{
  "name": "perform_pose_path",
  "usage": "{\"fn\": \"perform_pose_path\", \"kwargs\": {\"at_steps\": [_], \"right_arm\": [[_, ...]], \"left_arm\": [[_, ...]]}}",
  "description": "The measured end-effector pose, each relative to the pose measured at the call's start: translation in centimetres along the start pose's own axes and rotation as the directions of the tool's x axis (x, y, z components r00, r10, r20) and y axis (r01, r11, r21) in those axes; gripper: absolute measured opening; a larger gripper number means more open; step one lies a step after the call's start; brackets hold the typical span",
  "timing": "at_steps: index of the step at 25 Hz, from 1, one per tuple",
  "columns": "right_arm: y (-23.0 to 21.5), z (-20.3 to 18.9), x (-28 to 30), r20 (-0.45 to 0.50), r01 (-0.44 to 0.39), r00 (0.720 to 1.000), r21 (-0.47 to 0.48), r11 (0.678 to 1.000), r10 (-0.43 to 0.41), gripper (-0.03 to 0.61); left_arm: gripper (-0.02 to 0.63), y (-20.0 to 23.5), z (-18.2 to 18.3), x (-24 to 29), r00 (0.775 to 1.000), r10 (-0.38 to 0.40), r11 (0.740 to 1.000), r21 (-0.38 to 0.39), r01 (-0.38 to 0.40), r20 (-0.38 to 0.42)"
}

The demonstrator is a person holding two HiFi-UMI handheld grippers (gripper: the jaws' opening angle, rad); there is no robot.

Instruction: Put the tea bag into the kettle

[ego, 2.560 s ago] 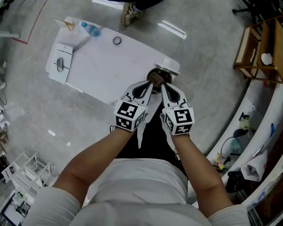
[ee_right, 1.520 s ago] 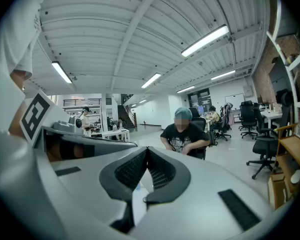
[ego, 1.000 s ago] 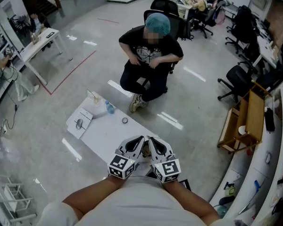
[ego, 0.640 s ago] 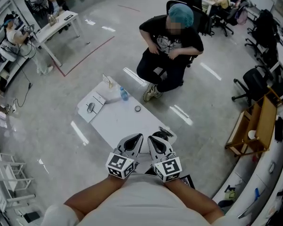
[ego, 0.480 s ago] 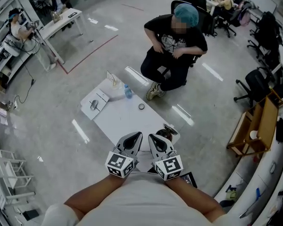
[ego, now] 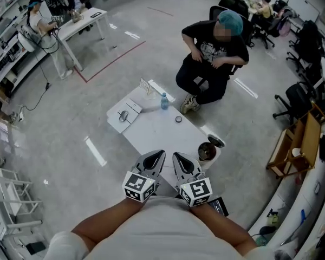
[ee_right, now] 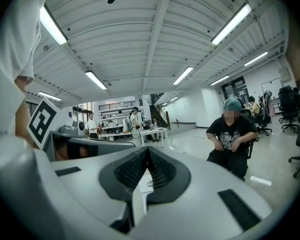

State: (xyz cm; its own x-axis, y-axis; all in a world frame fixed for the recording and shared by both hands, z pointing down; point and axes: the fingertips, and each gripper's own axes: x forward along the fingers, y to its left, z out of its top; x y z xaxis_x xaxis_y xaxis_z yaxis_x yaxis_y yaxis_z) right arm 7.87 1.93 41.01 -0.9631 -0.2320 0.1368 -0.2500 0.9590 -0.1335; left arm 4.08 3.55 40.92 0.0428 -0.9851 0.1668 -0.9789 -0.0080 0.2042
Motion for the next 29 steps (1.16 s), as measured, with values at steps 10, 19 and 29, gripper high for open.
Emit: {"fn": "perform_pose_path", "kwargs": {"at_steps": [10, 19, 29], "right_arm": [[9.9, -1.0, 1.4, -0.003, -0.006, 1.0, -0.01, 1.0, 0.006, 0.009], [12.4, -2.0, 1.6, -0.025, -0.027, 0.999, -0.001, 1.0, 0.027, 0.009], [13.0, -2.4, 1.2, -0.035, -0.022, 0.999, 0.014, 1.0, 0.022, 0.009]], "left_arm": [[0.009, 3.2, -0.6, -8.6, 1.0, -0.02, 1.0, 0.003, 0.02, -0.002], [0.01, 3.9, -1.9, -11.5, 1.0, 0.0, 1.0, -0.029, 0.0, -0.005], [0.011, 4.0, -2.7, -12.4, 1.0, 0.005, 0.999, -0.038, -0.006, -0.02]]}}
